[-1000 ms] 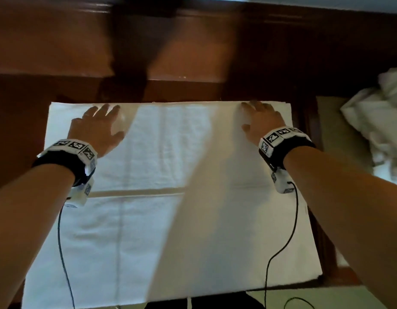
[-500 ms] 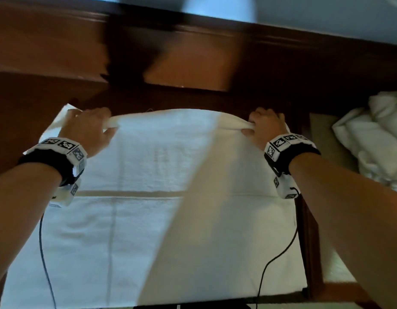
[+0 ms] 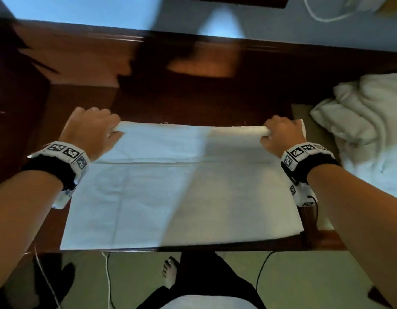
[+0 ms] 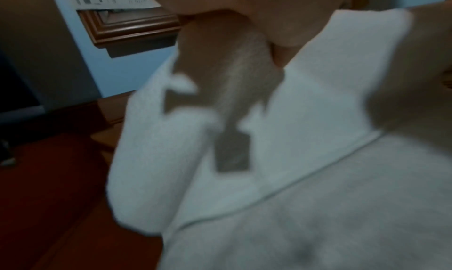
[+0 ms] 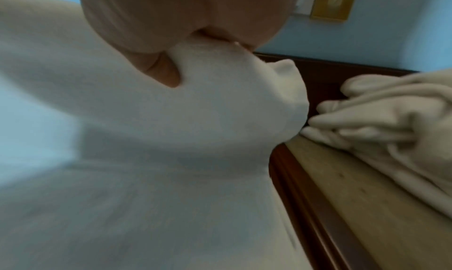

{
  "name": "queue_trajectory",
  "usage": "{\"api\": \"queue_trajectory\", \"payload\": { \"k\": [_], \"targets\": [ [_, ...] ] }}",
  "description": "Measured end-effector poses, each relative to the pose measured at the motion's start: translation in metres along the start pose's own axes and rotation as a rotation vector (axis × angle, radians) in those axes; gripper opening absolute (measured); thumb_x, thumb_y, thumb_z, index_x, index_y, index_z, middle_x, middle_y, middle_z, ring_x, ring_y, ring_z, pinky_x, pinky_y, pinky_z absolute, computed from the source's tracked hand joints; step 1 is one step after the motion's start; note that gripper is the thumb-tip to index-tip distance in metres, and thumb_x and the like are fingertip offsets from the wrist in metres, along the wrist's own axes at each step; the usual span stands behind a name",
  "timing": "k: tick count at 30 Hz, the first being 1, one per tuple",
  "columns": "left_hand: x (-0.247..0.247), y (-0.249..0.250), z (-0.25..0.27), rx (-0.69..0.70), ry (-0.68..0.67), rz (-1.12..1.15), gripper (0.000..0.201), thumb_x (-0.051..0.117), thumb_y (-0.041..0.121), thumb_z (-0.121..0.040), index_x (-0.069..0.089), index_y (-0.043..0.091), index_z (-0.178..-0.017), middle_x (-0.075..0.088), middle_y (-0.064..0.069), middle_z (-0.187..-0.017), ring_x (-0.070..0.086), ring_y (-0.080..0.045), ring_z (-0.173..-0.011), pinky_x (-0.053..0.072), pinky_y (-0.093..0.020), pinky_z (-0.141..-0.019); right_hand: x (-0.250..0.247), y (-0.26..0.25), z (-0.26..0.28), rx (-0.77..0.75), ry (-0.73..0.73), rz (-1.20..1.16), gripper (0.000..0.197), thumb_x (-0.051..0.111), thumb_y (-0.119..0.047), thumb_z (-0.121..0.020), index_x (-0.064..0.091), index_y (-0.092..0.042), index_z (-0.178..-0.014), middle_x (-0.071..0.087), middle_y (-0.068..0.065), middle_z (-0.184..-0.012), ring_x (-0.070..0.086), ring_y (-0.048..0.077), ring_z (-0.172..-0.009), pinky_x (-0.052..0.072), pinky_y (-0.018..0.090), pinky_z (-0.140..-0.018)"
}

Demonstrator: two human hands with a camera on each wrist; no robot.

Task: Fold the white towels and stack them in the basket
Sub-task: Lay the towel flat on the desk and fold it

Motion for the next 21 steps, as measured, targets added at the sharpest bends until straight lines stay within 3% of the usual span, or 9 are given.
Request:
{"api": "queue_trajectory", "payload": {
  "k": [3,5,9,12,15,18,21],
  "targets": [
    [-0.001,0.018,0.055,-0.003,0.153,-0.053,0.019,0.058,0.025,-0.090,0.055,0.010,-0.079,0.049,-0.013,-0.074,0.050,-0.036,-0.070,0.031,-0.046,-0.067,0.014,0.000,0.060,-0.019,0.126,-0.020,0.013,0.067,-0.019,-0.078,0.065,-0.015,-0.090,0.048,-0.001,-0.083,0.057,0.032,-0.087,0.034,0.050,-0.093],
    [0.010,0.032,0.093,-0.027,0.178,-0.054,0.016,0.054,0.025,-0.090,0.059,0.010,-0.084,0.049,-0.014,-0.079,0.049,-0.037,-0.074,0.031,-0.046,-0.069,0.030,0.000,0.099,-0.053,0.210,0.005,0.015,0.069,-0.019,-0.073,0.064,-0.014,-0.086,0.053,0.002,-0.083,0.057,0.033,-0.087,0.034,0.049,-0.089],
    [0.052,0.064,0.174,-0.042,0.010,-0.030,0.027,0.046,0.027,-0.085,0.064,0.008,-0.090,0.053,-0.017,-0.081,0.054,-0.038,-0.073,0.036,-0.048,-0.071,0.081,-0.003,0.170,-0.032,0.206,0.109,0.018,0.063,-0.023,-0.068,0.066,-0.014,-0.084,0.058,0.008,-0.088,0.052,0.034,-0.087,0.032,0.047,-0.082],
    [0.083,0.089,0.225,-0.052,-0.192,0.012,0.021,0.059,0.025,-0.079,0.065,0.008,-0.092,0.053,-0.017,-0.081,0.056,-0.037,-0.073,0.040,-0.052,-0.074,0.125,-0.003,0.216,-0.011,0.000,0.179,0.021,0.075,-0.014,-0.063,0.066,-0.012,-0.081,0.057,0.010,-0.089,0.046,0.034,-0.090,0.030,0.050,-0.082],
    [0.100,0.102,0.245,-0.094,-0.347,0.038,0.051,0.086,0.018,-0.062,0.064,0.007,-0.107,0.056,-0.020,-0.094,0.058,-0.040,-0.082,0.042,-0.055,-0.079,0.145,-0.003,0.237,0.063,-0.166,0.227,0.029,0.068,-0.009,-0.068,0.065,-0.015,-0.096,0.053,0.010,-0.104,0.041,0.032,-0.099,0.030,0.050,-0.087],
    [0.111,0.110,0.238,-0.040,-0.373,0.091,0.084,0.092,0.015,-0.054,0.060,0.005,-0.131,0.057,-0.027,-0.121,0.056,-0.050,-0.104,0.048,-0.060,-0.081,0.150,-0.009,0.234,0.050,-0.197,0.164,0.056,0.062,-0.004,-0.073,0.054,-0.016,-0.128,0.045,0.017,-0.139,0.037,0.041,-0.125,0.036,0.056,-0.098],
    [0.124,0.115,0.223,-0.027,-0.481,0.142,0.093,0.089,0.019,-0.063,0.049,0.010,-0.146,0.048,-0.030,-0.142,0.052,-0.058,-0.119,0.055,-0.065,-0.082,0.158,-0.010,0.225,-0.023,-0.312,0.080,0.074,0.050,0.002,-0.081,0.031,-0.012,-0.151,0.022,0.022,-0.158,0.023,0.047,-0.143,0.038,0.057,-0.106]
  ]
}}
Point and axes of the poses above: each hand's wrist, its own z-axis away from the middle knuckle, its own x-axis out of the palm, y = z × x, the point moved 2 cm from there along -z, towards the middle knuckle
